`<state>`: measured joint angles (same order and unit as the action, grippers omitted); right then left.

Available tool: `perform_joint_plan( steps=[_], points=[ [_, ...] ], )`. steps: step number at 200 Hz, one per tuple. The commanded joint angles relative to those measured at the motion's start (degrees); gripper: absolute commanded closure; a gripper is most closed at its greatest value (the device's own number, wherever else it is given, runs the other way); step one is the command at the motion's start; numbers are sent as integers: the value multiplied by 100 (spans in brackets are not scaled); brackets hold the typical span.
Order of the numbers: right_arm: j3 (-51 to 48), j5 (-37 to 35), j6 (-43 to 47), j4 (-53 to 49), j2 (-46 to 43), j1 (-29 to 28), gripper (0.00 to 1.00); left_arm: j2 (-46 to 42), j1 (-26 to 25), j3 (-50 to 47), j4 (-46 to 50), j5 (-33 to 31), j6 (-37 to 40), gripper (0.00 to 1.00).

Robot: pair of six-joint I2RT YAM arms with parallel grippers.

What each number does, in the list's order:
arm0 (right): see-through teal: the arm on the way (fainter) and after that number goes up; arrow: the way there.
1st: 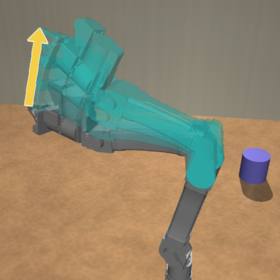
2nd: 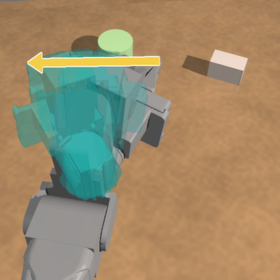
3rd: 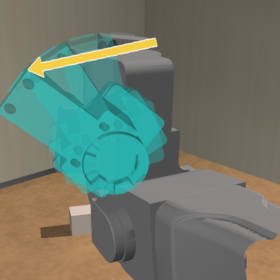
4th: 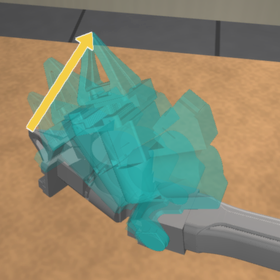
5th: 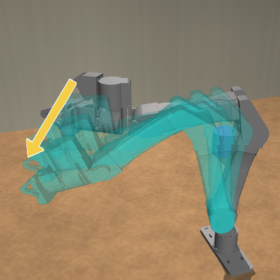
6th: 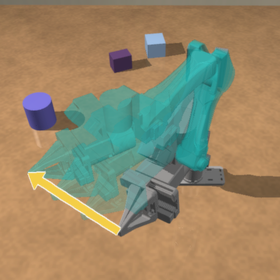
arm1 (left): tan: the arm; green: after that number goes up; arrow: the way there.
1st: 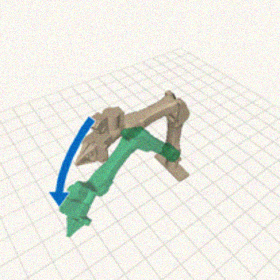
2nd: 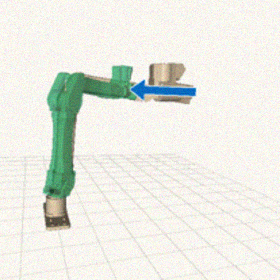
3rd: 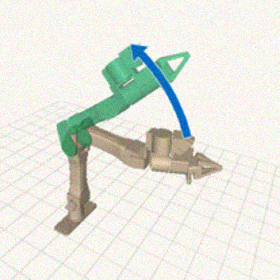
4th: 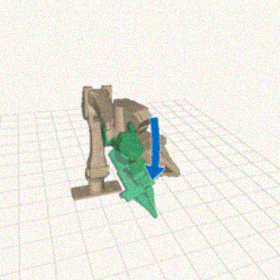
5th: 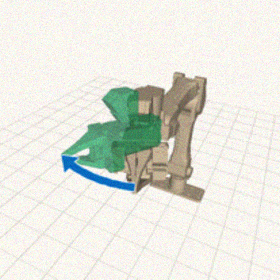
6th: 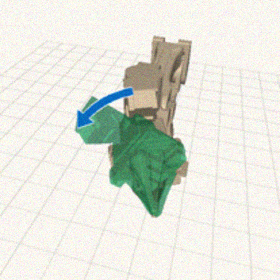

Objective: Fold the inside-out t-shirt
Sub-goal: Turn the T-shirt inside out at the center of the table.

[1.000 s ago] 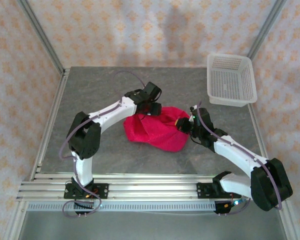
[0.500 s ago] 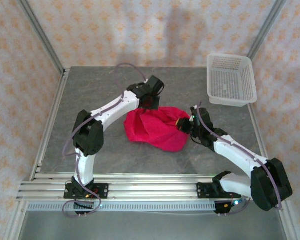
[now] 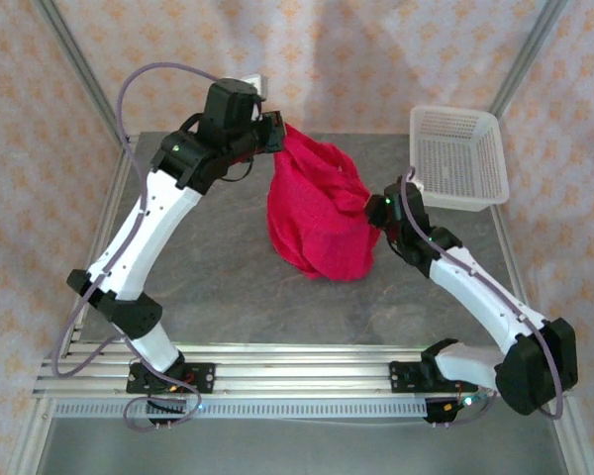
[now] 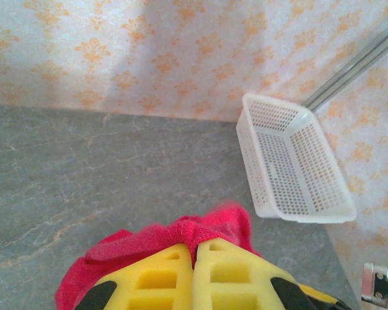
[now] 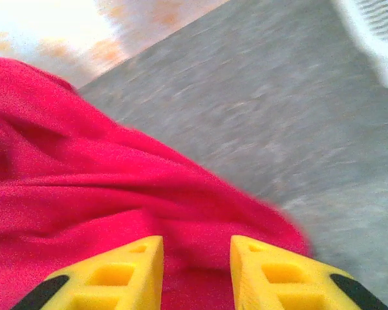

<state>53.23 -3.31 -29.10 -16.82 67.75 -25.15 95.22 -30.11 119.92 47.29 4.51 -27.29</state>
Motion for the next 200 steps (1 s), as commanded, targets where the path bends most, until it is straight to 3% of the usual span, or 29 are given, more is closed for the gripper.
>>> perform_joint_plan(
  steps=[1, 49, 72, 123, 129, 144, 152, 200],
  points=[
    [271, -560, 25, -1104, 101, 11, 61, -81, 120, -595, -369, 261, -290, 100],
    [213, 1990, -420, 572, 491, -339, 55, -23, 123, -1507, -736, 617, -591, 100],
    [536, 2182, -500, 806, 1264, -551, 48, -82, 122, -1650, -747, 565, -560, 100],
    [1354, 2364, -572, 494, 2954, -686, 46, -289, 200, -1840, -654, 437, -479, 100],
    [1445, 2386, -600, 440, 3094, -685, 53, -331, 221, -1893, -680, 433, -480, 100],
    [1825, 2241, -455, -29, 3230, -636, 87, -431, 330, -2041, -714, 419, -480, 100],
    [2083, 2165, -316, -377, 3133, -551, 100, -484, 430, -2145, -728, 430, -479, 100],
    [3596, 2071, 426, -2305, 1553, 178, 100, -739, 1263, -3210, -1079, 319, -611, 100]
  ],
)
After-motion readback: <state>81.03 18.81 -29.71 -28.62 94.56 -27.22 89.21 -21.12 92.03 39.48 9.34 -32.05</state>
